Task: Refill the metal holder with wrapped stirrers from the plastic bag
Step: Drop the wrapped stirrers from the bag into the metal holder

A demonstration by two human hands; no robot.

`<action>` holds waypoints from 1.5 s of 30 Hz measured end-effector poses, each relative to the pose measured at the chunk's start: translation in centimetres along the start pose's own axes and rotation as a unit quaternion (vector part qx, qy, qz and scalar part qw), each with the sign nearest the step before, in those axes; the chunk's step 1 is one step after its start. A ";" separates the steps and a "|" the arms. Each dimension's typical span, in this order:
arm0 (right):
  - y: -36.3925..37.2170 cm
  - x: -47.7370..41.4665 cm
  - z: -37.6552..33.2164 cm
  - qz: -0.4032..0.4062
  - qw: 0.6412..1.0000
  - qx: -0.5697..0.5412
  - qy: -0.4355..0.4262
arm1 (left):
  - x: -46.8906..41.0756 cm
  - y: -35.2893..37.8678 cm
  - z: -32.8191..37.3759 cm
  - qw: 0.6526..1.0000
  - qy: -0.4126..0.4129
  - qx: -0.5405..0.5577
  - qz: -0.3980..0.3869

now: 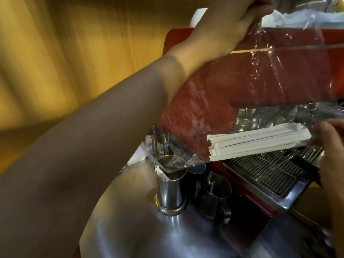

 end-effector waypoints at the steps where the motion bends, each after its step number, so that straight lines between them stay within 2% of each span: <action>1: -0.2 0.3 -0.3 0.003 1.000 0.009 -0.021 | 0.2 0.2 0.0 1.000 0.004 0.011 -0.009; 5: 0.0 1.6 -1.2 0.018 1.000 -0.019 -0.013 | 1.1 0.2 -0.9 0.999 0.000 0.034 -0.028; 8: 0.4 2.4 -2.8 0.020 0.998 -0.039 -0.043 | 1.8 -0.5 -2.1 0.998 -0.027 0.043 -0.030; 12: 2.0 3.2 -5.6 -0.022 0.994 -0.049 -0.097 | 3.3 -2.1 -4.2 0.996 -0.074 0.056 -0.011; 15: 3.5 3.6 -6.5 -0.048 0.991 -0.070 -0.102 | 4.9 -3.0 -5.9 0.991 -0.121 0.062 0.003; 18: 4.7 3.7 -6.3 -0.067 0.991 -0.072 -0.092 | 6.5 -3.9 -7.1 0.983 -0.165 0.070 0.026; 25: 6.2 3.5 -6.7 -0.091 0.987 -0.097 -0.088 | 8.9 -5.4 -8.0 0.978 -0.191 0.082 0.020; 30: 6.7 3.1 -7.1 -0.098 0.987 -0.105 -0.078 | 10.4 -6.2 -9.2 0.963 -0.249 0.094 0.032; 36: 6.8 3.1 -7.2 -0.102 0.986 -0.105 -0.081 | 12.8 -5.9 -11.1 0.943 -0.323 0.081 -0.015; 42: 6.7 3.2 -7.1 -0.104 0.987 -0.088 -0.090 | 15.2 -5.9 -12.3 0.940 -0.335 0.053 -0.029; 45: 6.8 3.7 -6.5 -0.104 0.987 -0.113 -0.044 | 16.2 -5.9 -12.8 0.942 -0.334 0.038 -0.013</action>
Point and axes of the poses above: each hand's wrist, its own x-axis away from the middle knuckle, its own y-axis out of the palm, z = x × y, the point moved 5 cm from there along -x, towards the middle knuckle, and after that the axes turned 11 degrees about z, right-handed, at the moved point
